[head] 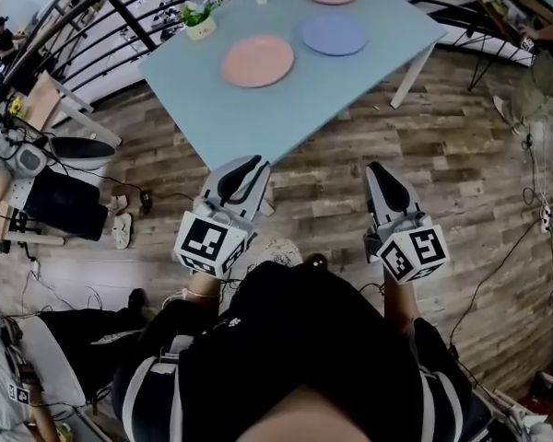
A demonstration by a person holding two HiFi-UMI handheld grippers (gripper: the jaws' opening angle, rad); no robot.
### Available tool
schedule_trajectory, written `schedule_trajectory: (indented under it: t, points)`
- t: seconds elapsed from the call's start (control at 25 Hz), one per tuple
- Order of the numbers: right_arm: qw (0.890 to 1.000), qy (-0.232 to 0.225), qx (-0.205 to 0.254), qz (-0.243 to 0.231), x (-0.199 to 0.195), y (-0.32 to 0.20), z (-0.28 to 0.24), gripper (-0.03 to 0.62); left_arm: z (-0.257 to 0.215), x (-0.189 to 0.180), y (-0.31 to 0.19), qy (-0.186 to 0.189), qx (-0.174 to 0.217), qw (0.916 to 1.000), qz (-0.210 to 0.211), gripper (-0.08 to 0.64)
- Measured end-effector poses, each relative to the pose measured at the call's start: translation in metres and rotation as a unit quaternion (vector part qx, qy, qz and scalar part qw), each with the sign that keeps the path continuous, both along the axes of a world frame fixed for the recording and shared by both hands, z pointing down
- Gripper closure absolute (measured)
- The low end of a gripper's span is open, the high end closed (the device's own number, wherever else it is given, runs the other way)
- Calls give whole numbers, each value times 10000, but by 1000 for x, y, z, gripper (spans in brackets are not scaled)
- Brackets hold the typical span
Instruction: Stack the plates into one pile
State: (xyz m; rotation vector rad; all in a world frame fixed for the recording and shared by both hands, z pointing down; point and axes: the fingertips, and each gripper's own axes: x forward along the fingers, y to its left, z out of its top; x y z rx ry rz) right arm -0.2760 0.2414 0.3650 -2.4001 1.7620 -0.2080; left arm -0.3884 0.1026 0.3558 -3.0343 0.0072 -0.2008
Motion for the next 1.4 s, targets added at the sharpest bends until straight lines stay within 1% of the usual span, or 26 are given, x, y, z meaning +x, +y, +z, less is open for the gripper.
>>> schedule_trajectory:
  t: [0.08, 0.16, 0.32, 0.56, 0.68, 0.84, 1.04, 1.16, 1.32, 1.4]
  points:
    - [10000, -35, -25, -67, 7, -9, 1, 543, 2, 5, -11, -66, -48, 9999, -120, 521]
    - [9999, -75, -55, -116, 17, -21, 3, 542, 4, 13, -26, -100, -93, 9996, -241, 506]
    - [9996, -108, -129, -219, 39, -48, 8, 540, 12, 30, -57, -166, -115, 9989, -420, 505]
    - [9990, 39, -240, -375, 78, -69, 9, 528, 22, 57, -85, -66, -210, 9966, -788, 487]
    - [9984, 94, -362, -415, 109, -98, 5, 526, 24, 84, -119, -117, -250, 9955, -912, 480]
    - [9972, 46, -493, -552, 144, -140, 4, 520, 27, 114, -163, -222, -301, 9935, -1079, 477]
    - [9952, -66, -643, -730, 171, -188, 14, 503, 41, 137, -213, -391, -406, 9898, -1308, 471]
    - [9934, -147, -754, -853, 185, -218, 21, 496, 46, 151, -244, -431, -460, 9876, -1438, 468]
    - [9912, -258, -889, -947, 206, -257, 31, 496, 56, 169, -282, -566, -519, 9846, -1570, 459]
    - [9899, -361, -975, -966, 215, -274, 40, 492, 65, 174, -300, -639, -627, 9822, -1651, 457]
